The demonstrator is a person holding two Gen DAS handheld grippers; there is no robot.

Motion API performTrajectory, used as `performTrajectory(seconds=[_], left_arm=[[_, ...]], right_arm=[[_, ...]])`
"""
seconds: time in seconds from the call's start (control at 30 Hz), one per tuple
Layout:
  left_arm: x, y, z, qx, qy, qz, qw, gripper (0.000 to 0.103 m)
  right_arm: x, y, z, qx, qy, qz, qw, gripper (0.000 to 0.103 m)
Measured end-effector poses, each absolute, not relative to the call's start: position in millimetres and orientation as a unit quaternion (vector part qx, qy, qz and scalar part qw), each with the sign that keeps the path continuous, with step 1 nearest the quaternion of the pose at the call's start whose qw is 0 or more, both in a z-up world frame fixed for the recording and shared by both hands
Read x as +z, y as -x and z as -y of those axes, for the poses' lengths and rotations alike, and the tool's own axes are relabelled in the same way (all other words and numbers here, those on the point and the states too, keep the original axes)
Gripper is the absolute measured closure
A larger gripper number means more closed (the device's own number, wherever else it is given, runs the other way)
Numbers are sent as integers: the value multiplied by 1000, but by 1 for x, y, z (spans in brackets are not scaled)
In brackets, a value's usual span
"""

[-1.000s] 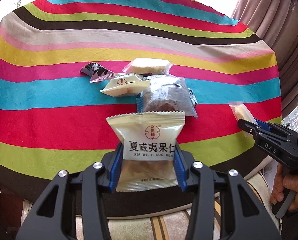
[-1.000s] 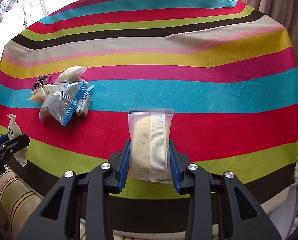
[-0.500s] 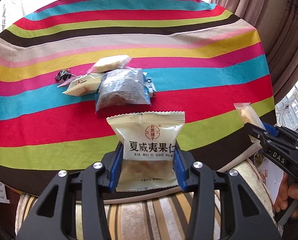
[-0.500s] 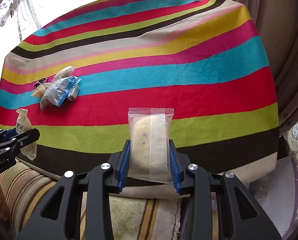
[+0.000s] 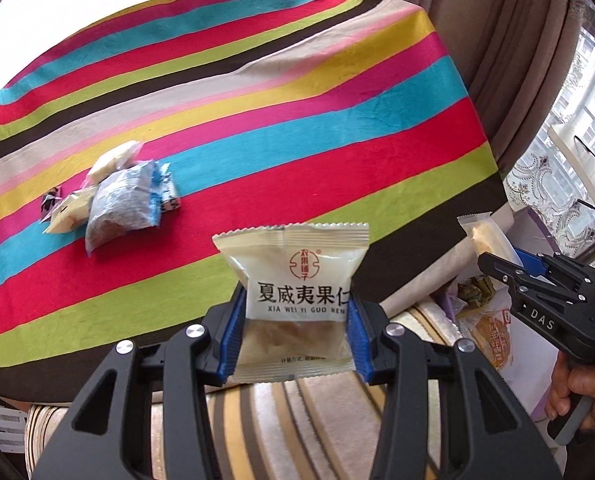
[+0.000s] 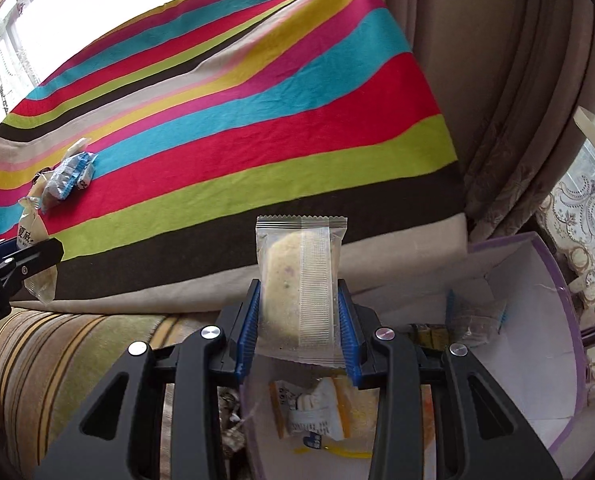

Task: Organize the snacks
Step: 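Carry the white macadamia packet and clear-wrapped cake over the white box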

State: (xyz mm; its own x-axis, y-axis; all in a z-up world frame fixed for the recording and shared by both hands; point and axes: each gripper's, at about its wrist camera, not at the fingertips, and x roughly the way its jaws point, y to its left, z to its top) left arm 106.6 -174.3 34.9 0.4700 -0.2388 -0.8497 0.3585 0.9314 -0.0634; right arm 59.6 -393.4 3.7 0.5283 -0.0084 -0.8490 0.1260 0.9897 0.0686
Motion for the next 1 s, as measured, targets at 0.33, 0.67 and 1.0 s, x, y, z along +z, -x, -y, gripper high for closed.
performTrajectory(seconds=[0.33,0.67,1.0], left_arm=[[32,-93,244,-235,-111,-481,837,58],[22,-72,301,-300,-141,-493,804,58],[18,-59,333,-342,-163,-495,782,54]], right_arm=[[-4,-32,448,-89,-89,-482,867,68],[-10,-8,494,-141,-112,-479,859,68],[-7,3,515,-182,-107,-472,856,67]])
